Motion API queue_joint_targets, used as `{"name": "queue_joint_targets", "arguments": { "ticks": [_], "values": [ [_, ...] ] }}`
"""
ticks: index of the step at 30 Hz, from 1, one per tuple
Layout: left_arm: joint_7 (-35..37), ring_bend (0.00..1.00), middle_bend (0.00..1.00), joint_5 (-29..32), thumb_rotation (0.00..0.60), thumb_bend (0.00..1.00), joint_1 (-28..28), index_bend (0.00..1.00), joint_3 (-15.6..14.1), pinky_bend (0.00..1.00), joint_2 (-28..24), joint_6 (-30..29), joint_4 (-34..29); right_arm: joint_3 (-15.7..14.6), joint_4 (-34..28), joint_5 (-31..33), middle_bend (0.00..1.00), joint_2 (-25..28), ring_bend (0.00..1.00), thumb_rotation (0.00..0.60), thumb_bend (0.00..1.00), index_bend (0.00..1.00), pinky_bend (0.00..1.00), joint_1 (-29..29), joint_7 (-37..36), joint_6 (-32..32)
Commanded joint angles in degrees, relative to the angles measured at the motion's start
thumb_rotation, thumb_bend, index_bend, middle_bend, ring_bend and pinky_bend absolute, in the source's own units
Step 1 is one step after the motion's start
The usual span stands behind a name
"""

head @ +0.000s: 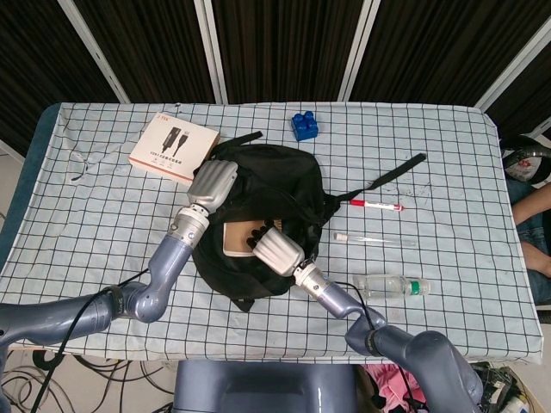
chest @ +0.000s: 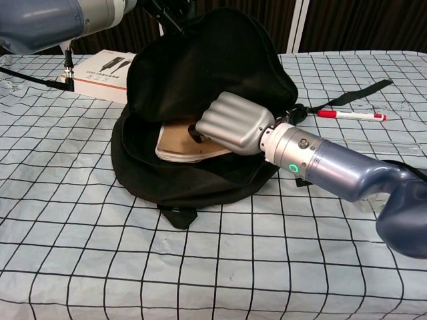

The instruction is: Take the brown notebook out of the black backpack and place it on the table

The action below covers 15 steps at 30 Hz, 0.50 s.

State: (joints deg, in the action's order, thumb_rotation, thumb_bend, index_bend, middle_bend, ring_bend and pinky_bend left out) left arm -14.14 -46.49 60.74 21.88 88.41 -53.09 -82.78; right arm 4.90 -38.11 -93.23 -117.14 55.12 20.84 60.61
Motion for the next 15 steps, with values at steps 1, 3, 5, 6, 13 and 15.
{"name": "queue_joint_targets", "arguments": {
  "ticks": [1,3,5,6,13,15],
  "values": [
    [-0.13,0.54,0.67,0.15,0.600,0.35,-0.02,0.68,-0.08,0.46,-0.11,0.04,-0.10,-0.08,0.55,-0.27,0.47,-0.75,0.54,0.600,0.45,0.53,0.46,0.13,-1.15,0.81],
    [-0.17,0.54,0.67,0.17,0.600,0.35,-0.04,0.68,-0.06,0.46,-0.21,-0.04,-0.25,-0.13,0.47,-0.38,0.50,-0.75,0.56,0.600,0.49,0.58,0.47,0.23,-1.62,1.01],
    [-0.20,0.54,0.67,0.11,0.600,0.35,-0.10,0.68,-0.03,0.46,-0.34,-0.23,-0.42,-0.47,0.54,-0.77,0.52,-0.65,0.57,0.600,0.51,0.60,0.47,0.33,-1.90,1.27],
    [-0.21,0.54,0.67,0.12,0.600,0.35,-0.12,0.68,-0.01,0.46,-0.42,-0.27,-0.54,-0.64,0.50,-0.92,0.52,-0.54,0.57,0.600,0.51,0.60,0.48,0.38,-2.20,1.26],
    [-0.49,0.54,0.67,0.62,0.600,0.35,-0.17,0.68,0.15,0.46,-0.96,-0.43,-1.30,0.19,0.24,-0.60,0.54,-0.52,0.59,0.600,0.53,0.62,0.49,0.27,-3.89,3.16],
    [-0.69,0.54,0.67,0.83,0.600,0.35,-0.14,0.68,0.19,0.46,-1.18,-0.44,-1.48,0.60,-0.66,-0.42,0.55,0.04,0.59,0.600,0.53,0.62,0.49,0.04,-4.93,4.14]
  ]
}}
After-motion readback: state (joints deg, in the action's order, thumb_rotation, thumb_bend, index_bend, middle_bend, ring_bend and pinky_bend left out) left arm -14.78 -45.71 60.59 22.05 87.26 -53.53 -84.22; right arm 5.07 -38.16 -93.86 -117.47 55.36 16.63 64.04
